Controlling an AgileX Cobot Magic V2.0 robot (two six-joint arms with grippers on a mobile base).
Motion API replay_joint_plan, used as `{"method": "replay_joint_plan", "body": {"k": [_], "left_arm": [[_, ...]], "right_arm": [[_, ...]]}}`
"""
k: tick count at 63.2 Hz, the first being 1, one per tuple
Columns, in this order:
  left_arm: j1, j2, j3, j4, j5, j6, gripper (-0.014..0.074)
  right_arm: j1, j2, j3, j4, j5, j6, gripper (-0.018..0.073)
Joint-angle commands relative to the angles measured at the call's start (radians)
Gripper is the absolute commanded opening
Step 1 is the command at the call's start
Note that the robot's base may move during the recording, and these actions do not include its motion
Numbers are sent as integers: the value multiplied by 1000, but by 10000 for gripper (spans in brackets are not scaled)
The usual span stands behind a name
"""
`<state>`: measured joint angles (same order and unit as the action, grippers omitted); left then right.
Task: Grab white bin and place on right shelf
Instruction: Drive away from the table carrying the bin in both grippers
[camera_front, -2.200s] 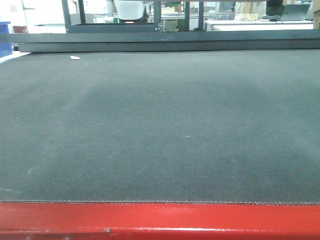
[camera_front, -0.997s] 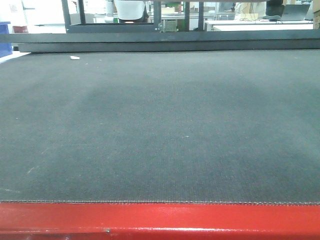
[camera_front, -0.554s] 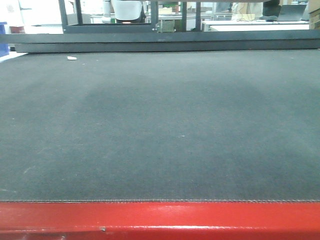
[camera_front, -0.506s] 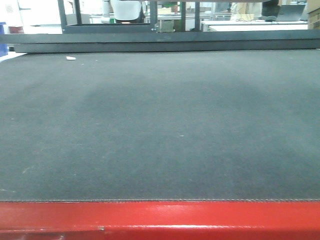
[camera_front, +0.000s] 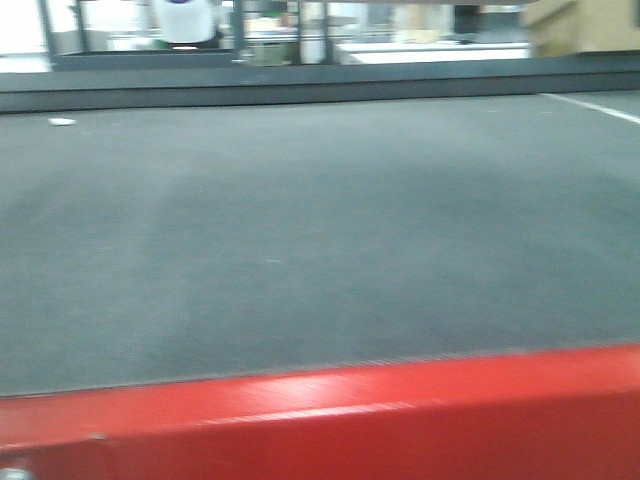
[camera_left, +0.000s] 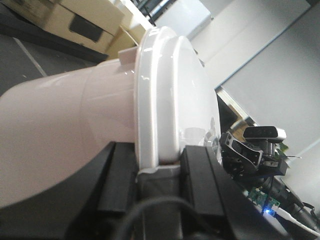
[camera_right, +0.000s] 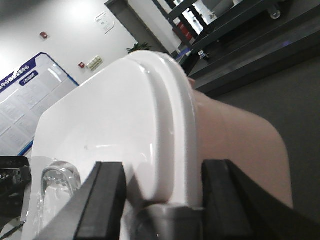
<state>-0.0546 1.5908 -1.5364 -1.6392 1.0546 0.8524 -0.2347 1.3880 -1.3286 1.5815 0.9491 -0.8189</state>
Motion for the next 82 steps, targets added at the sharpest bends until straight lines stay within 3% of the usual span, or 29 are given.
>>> {"method": "replay_joint_plan", "body": {"k": [1,82], "left_arm": [[-71,-55,-38,-87,247,13,-118],[-71,-55,-38,-86,247,13,-118]], "right_arm": [[50,-53,-31,106,317,-4,57],[50,-53,-31,106,317,-4,57]]}}
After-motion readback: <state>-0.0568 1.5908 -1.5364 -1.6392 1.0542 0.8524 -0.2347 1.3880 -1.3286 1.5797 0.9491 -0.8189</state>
